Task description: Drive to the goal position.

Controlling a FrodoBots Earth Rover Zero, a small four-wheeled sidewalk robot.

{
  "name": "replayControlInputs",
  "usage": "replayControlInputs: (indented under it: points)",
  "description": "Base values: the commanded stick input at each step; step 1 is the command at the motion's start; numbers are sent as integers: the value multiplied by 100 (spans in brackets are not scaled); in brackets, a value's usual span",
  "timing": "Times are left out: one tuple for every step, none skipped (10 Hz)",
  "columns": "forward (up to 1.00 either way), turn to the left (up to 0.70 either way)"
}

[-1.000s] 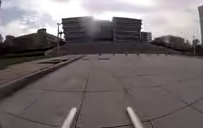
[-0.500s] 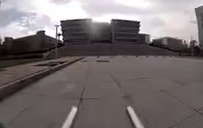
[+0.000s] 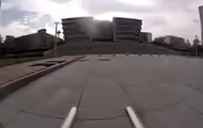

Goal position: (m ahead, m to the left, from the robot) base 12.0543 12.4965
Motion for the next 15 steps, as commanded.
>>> replayControlInputs:
  points:
    - [100,0]
    - [100,0]
    - [100,0]
    - [100,0]
    - [100,0]
    - [100,0]
    - [100,0]
    - [100,0]
    - [100,0]
    - [100,0]
    - [100,0]
    - [100,0]
    - [100,0]
    - [100,0]
    - [100,0]
